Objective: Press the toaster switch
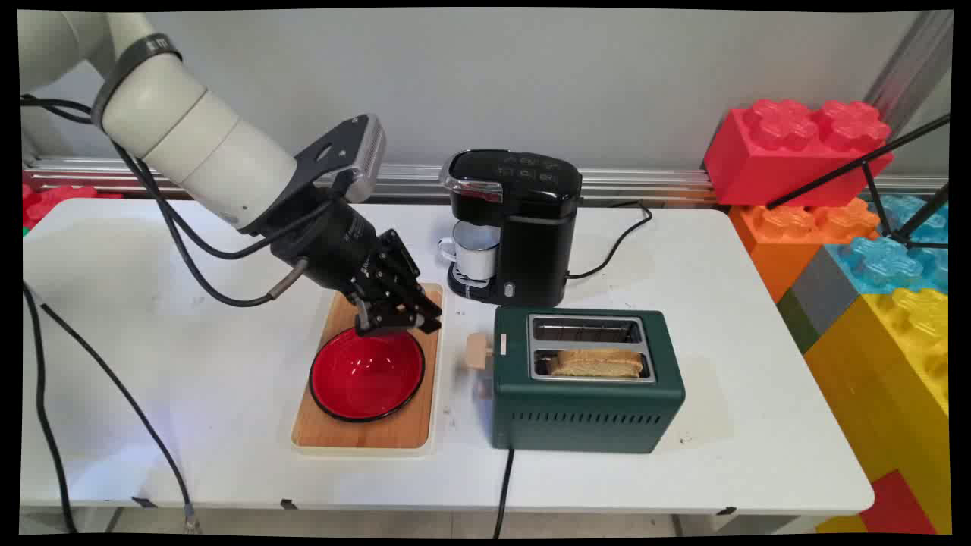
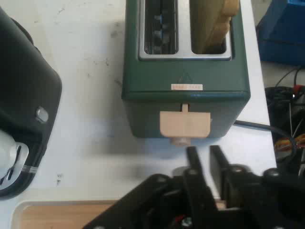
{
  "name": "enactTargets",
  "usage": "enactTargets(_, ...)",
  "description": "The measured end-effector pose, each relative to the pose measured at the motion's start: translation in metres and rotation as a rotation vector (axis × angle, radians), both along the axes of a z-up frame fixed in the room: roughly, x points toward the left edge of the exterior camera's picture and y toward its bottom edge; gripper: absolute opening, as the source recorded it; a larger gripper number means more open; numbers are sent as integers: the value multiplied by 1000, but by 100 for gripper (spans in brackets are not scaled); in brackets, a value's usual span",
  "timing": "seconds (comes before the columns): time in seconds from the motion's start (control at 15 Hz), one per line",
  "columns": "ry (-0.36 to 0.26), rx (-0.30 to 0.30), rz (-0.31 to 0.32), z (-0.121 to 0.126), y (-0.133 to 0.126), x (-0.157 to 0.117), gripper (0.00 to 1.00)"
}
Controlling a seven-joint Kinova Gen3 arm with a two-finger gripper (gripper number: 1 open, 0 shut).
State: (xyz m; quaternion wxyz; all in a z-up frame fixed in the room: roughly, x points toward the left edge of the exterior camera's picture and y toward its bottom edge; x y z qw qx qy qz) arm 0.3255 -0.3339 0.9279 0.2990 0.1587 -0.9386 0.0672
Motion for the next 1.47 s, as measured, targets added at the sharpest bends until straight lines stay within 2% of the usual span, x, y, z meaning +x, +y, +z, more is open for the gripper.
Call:
enactTargets(0.4, 51, 15, 35, -11, -2, 5, 0)
enactTargets(0.93, 168, -17, 23, -40, -2, 22, 0)
enactTargets(1.47, 257, -44, 36, -69, -4, 29, 0)
